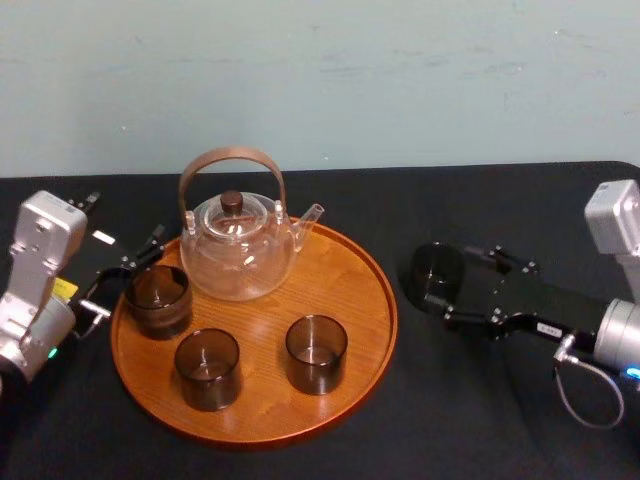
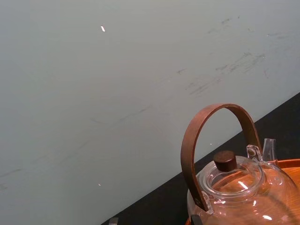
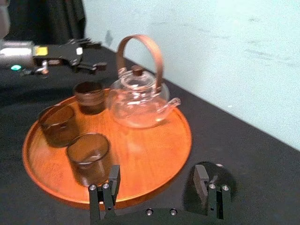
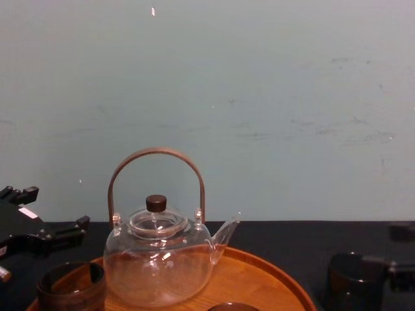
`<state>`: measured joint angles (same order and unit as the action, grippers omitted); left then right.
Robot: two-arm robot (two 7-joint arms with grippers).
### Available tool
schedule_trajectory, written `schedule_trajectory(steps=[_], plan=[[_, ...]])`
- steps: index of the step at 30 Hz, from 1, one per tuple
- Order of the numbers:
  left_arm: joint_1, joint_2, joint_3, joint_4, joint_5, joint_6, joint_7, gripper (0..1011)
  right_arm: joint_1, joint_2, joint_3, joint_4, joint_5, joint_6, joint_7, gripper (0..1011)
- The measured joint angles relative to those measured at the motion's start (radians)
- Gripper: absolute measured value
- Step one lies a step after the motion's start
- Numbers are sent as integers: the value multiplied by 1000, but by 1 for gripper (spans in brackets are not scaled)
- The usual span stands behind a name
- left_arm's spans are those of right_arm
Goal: Pick up the glass from the table and place it on the tray.
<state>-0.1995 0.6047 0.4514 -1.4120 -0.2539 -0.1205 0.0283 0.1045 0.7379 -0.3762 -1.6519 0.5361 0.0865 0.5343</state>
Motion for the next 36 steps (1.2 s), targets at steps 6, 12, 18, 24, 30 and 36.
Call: schedule_trajectory(steps=[6,12,18,24,30,36], plan=[[0,0,0,0,0,0,0,1001,-27,2,49,-15,10,-8,-32,1002],[0,0,0,0,0,0,0,1001,-51,-4,97,-23,16,-5,-68,1002],[0,0,0,0,0,0,0,1001,-51,-14,112,-12,17,43,-86,1002],[0,0,0,0,0,0,0,1001,-29,-27,101,20,23,123,-97,1002],[0,0,0,0,0,0,0,1001,-11,-36,86,48,23,154,-99,1002],[0,0,0,0,0,0,0,1001,10,-43,69,75,17,166,-92,1002]])
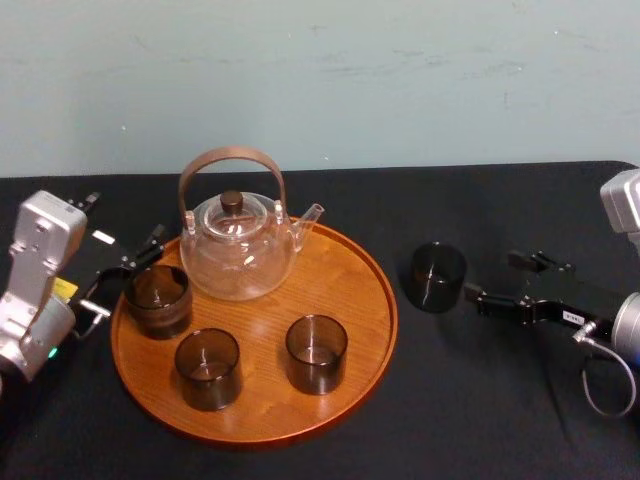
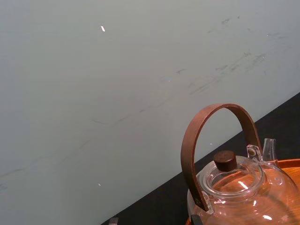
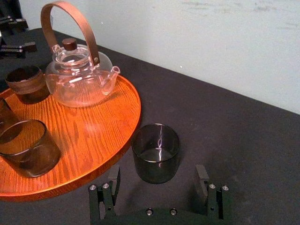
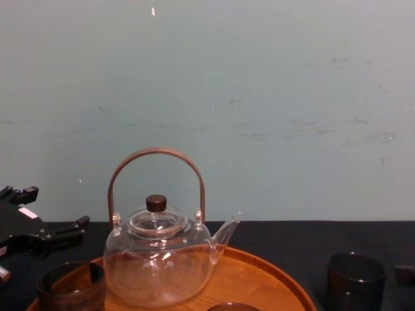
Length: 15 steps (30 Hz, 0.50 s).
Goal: Pick up the glass from the table and place it on the tray.
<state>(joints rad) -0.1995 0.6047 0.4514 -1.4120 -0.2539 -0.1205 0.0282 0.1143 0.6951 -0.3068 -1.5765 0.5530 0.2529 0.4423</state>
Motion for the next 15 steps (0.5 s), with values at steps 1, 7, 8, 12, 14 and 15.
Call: schedule_trajectory(steps=[1,7,8,12,14,15], plan=[[0,0,0,0,0,0,0,1001,2,-1,-2,3,-1,1,1,1002],[0,0,0,0,0,0,0,1001,27,-14,-22,37,-12,11,9,1002],[0,0,0,0,0,0,0,1001,31,-16,-24,41,-13,12,10,1002],[0,0,0,0,0,0,0,1001,45,-25,-33,61,-19,16,10,1002],[0,0,0,0,0,0,0,1002,55,-31,-36,71,-22,17,10,1002],[0,0,0,0,0,0,0,1001,62,-35,-40,79,-26,17,10,1002]])
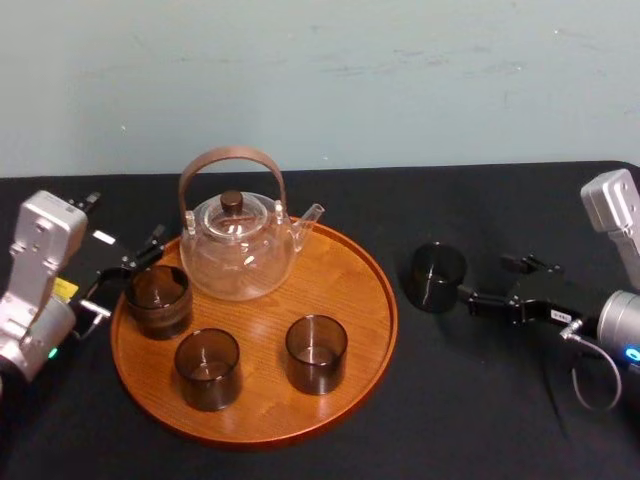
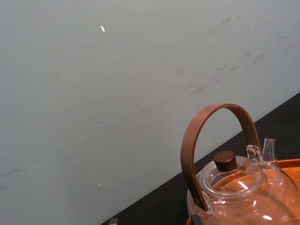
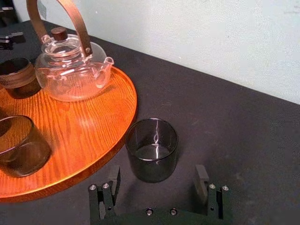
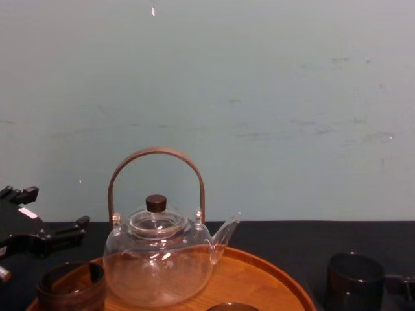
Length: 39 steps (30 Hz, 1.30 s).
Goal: Pick up the glass from the table and place it on the tray.
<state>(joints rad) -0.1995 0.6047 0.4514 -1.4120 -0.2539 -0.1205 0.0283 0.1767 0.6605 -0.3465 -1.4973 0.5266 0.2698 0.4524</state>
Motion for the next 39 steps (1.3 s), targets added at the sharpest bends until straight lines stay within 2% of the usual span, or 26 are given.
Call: schedule_trajectory(steps=[12,39], plan=[[0,0,0,0,0,0,0,1001,56,-31,-39,49,-55,-14,13,1002],[0,0,0,0,0,0,0,1001,172,-103,-86,171,-121,-6,50,1002]])
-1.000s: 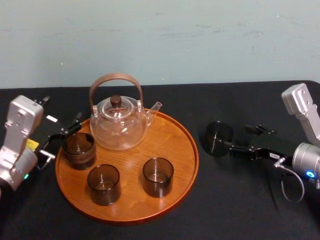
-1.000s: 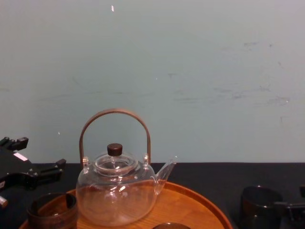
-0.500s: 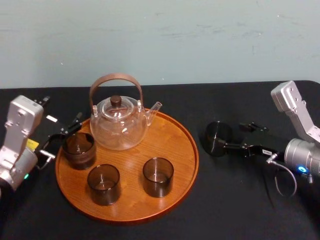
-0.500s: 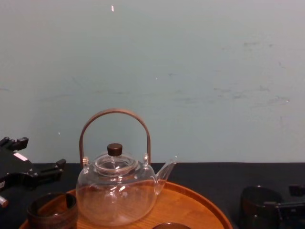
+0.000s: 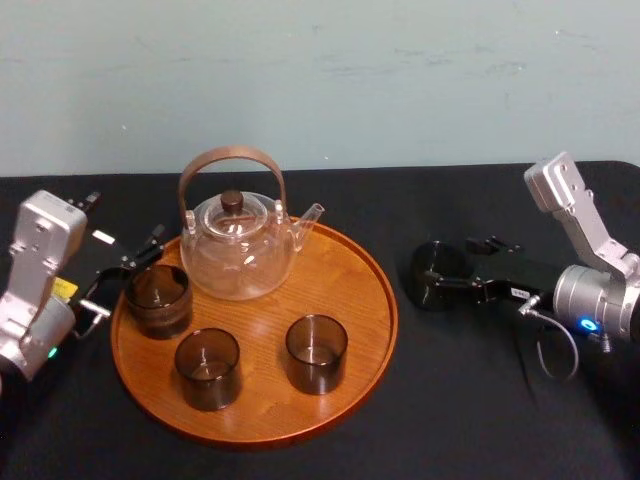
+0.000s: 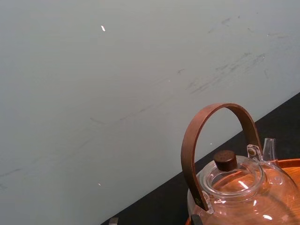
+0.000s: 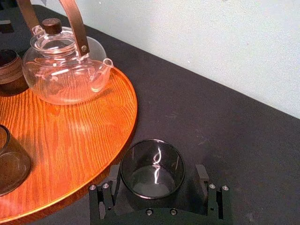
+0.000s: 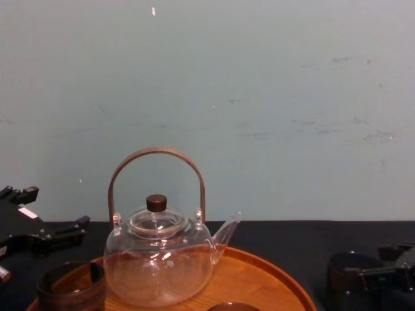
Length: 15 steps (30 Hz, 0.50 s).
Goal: Pick up the glass from the table and place it on the tray.
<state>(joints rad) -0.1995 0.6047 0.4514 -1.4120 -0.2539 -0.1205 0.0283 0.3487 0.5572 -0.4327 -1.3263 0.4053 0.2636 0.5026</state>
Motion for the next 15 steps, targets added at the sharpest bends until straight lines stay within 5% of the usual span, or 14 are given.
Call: schedule_trajectory(steps=[15], plan=[[0,0,0,0,0,0,0,1001,32,-25,-14,38,-17,2,13,1002]])
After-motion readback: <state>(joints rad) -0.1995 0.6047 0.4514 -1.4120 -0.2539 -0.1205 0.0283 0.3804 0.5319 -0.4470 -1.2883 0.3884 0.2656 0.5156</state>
